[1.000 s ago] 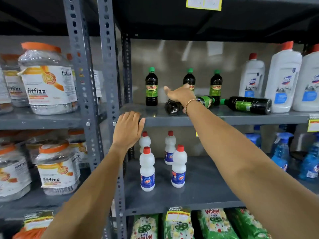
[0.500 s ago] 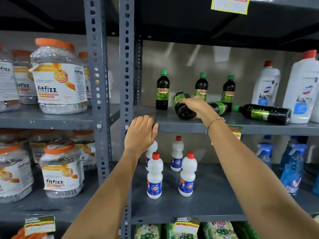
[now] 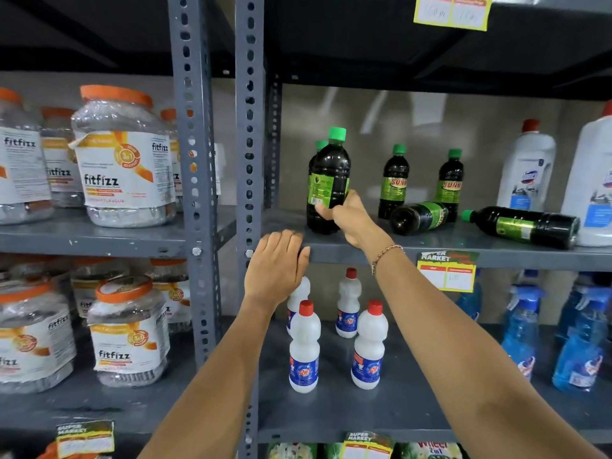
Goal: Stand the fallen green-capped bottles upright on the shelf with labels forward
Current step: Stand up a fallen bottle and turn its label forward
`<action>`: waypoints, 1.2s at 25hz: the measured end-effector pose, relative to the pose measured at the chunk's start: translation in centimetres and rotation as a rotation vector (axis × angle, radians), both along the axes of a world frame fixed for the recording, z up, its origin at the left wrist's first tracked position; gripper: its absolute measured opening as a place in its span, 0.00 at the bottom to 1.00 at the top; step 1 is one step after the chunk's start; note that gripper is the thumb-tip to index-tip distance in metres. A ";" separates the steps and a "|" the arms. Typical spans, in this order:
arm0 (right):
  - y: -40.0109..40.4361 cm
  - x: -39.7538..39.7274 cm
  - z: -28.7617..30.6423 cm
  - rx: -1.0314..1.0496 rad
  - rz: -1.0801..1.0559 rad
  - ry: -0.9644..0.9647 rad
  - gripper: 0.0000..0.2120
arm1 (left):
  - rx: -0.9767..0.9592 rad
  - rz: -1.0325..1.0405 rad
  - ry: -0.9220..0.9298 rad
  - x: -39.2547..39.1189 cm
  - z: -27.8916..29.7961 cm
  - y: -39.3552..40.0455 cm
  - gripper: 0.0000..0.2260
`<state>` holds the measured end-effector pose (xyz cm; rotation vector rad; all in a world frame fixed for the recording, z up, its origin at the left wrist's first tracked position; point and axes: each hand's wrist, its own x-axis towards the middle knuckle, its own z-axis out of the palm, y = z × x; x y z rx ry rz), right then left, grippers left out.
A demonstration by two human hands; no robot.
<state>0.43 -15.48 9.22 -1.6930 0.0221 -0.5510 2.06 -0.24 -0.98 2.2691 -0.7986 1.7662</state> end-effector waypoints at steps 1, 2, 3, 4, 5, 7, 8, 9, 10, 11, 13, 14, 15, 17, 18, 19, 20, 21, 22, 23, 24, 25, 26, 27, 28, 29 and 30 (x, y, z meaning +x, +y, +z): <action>0.1 0.5 -0.1 -0.015 0.019 0.022 0.24 | -0.001 0.005 0.002 0.0 0.1 0.1 0.18; 0.0 1.0 -0.2 -0.036 0.037 0.040 0.25 | -0.001 0.005 0.001 0.1 0.1 0.1 0.18; -0.1 1.1 -0.3 -0.060 0.052 0.057 0.25 | 0.002 0.000 0.006 0.1 0.1 0.2 0.18; -0.2 1.2 -0.3 -0.072 0.061 0.069 0.25 | 0.005 0.001 0.009 0.1 0.0 0.1 0.19; -0.3 1.3 -0.4 -0.070 0.074 0.077 0.26 | 0.004 0.004 0.015 0.1 -0.1 0.2 0.20; -0.4 1.3 -0.7 -0.068 0.084 0.064 0.27 | -0.003 -0.005 0.032 -0.1 0.1 0.1 0.22; -0.5 1.4 -0.8 -0.065 0.089 0.053 0.27 | -0.002 -0.009 0.037 -0.1 0.1 0.1 0.22; -0.5 1.3 -0.9 -0.058 0.095 0.053 0.28 | -0.001 -0.010 0.039 -0.2 0.1 0.1 0.21; -0.6 1.4 -0.8 -0.049 0.097 0.056 0.29 | -0.001 -0.013 0.038 -0.2 0.1 0.1 0.20; -0.7 1.2 -0.7 -0.033 0.094 0.067 0.31 | -0.003 -0.019 0.039 -0.3 0.1 0.1 0.19; -0.8 1.2 -0.6 -0.020 0.086 0.081 0.33 | -0.013 -0.030 0.041 -0.4 0.1 0.2 0.21; -0.8 1.3 -0.6 -0.026 0.080 0.085 0.33 | -0.022 -0.036 0.037 -0.4 0.1 0.1 0.23; -0.8 1.1 -0.6 -0.029 0.074 0.085 0.33 | -0.028 -0.043 0.032 -0.4 0.1 0.1 0.24; -0.7 1.2 -0.8 -0.039 0.057 0.070 0.33 | -0.025 -0.050 0.023 -0.3 0.2 0.1 0.23; -0.7 1.3 -0.9 -0.058 0.035 0.063 0.33 | -0.022 -0.049 0.016 -0.2 0.1 0.1 0.22; -0.5 1.1 -1.0 -0.080 0.010 0.059 0.34 | -0.022 -0.048 0.009 -0.2 0.1 0.1 0.21; -0.4 1.2 -1.0 -0.099 -0.010 0.060 0.35 | -0.024 -0.048 0.007 -0.2 0.0 0.1 0.21; -0.3 1.1 -0.9 -0.105 -0.019 0.059 0.36 | -0.025 -0.048 0.008 -0.2 0.1 0.2 0.22; -0.4 1.1 -0.9 -0.104 -0.019 0.061 0.37 | -0.024 -0.049 0.009 -0.2 0.1 0.1 0.23; -0.6 1.2 -0.8 -0.100 -0.011 0.062 0.36 | -0.026 -0.052 0.006 -0.1 0.2 0.1 0.24; -0.8 1.3 -0.7 -0.101 -0.004 0.068 0.33 | -0.030 -0.055 0.004 -0.1 0.1 0.1 0.25; -0.8 1.3 -0.8 -0.115 -0.003 0.079 0.30 | -0.038 -0.058 0.001 -0.1 0.1 0.1 0.25; -0.7 1.1 -0.8 -0.130 -0.013 0.093 0.27 | -0.042 -0.058 -0.001 0.0 0.0 0.1 0.25; -0.6 1.0 -0.8 -0.141 -0.026 0.098 0.27 | -0.042 -0.056 -0.001 0.0 0.0 0.1 0.25; -0.4 1.1 -0.9 -0.161 -0.050 0.101 0.29 | -0.040 -0.054 -0.002 0.0 0.0 0.1 0.25; -0.3 1.4 -1.1 -0.196 -0.077 0.108 0.33 | -0.037 -0.053 -0.002 0.0 0.0 0.1 0.25; -0.3 1.8 -1.3 -0.239 -0.099 0.111 0.37 | -0.035 -0.051 -0.003 0.0 -0.1 0.1 0.25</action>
